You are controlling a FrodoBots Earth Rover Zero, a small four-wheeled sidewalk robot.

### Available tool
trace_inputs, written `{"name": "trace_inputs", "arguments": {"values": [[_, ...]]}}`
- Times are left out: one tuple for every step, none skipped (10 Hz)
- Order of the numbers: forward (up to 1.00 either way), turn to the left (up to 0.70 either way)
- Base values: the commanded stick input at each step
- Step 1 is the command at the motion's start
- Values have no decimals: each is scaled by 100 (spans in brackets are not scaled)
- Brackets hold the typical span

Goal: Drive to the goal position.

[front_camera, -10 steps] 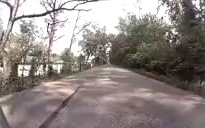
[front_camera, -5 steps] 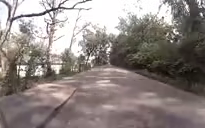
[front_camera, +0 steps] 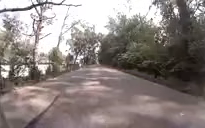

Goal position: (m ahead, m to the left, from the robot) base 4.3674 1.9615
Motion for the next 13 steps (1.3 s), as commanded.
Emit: {"name": "trace_inputs", "arguments": {"values": [[70,0],[70,0],[70,0],[70,0],[70,0],[70,0],[70,0],[70,0],[70,0],[70,0],[70,0],[70,0],[70,0]]}}
